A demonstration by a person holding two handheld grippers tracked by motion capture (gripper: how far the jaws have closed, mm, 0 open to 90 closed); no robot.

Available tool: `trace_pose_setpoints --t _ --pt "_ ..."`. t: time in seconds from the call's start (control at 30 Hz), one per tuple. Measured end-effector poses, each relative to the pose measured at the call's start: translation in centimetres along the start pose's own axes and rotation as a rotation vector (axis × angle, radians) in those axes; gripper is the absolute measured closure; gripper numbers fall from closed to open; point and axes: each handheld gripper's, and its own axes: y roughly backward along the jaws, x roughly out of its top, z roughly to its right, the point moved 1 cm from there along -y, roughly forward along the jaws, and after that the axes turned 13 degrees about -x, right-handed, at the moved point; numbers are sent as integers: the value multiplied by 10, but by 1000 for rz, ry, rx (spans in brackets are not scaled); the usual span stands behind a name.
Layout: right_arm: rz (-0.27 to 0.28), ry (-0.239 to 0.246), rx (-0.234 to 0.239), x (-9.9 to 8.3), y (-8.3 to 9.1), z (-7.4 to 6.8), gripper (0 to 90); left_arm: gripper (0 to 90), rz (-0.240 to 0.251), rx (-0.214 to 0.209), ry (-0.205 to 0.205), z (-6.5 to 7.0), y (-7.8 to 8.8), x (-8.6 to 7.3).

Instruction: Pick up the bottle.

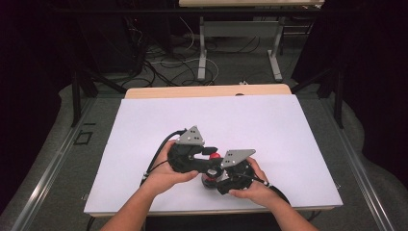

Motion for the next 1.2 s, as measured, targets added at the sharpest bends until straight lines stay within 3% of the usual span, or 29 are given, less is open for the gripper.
trace_pose_setpoints --t 0.07,0.23,0.3,0.33,0.37,0.4,0.53,0.63,0.8,0.87,0.93,1.03,1.07,1.2 --pt "0 -22 -37 1 0 -1 291 610 16 42 8 4 -2 0" --pt "-7 -46 -69 3 1 -2 291 612 70 130 64 7 -3 0" --pt "3 -55 -103 4 1 -3 291 613 88 171 100 9 -3 0" --pt "-16 -53 -129 5 2 -5 291 612 99 193 119 9 -3 0" --pt "-13 -60 -146 5 1 -6 291 613 121 229 170 11 -3 -1" --pt "-13 -62 -168 6 1 -7 291 613 121 229 170 11 -3 -1" --pt "-20 -70 -169 6 1 -7 291 611 137 260 202 14 -4 -1" --pt "-23 -60 -152 6 1 -7 290 608 107 235 198 13 -3 -1" --pt "-31 -40 -92 5 0 -7 290 550 104 178 191 11 6 -3" --pt "-34 -37 -39 5 1 -7 289 470 114 141 155 10 16 -6" --pt "-14 -31 -20 5 1 -7 290 426 97 65 99 9 24 -8" --pt "-5 1 10 5 2 -9 290 424 58 -1 11 7 32 -10" --pt "-2 12 15 6 3 -10 290 424 22 -28 -19 5 35 -10" --pt "3 47 48 7 4 -12 290 436 -32 -102 -95 1 35 -10"
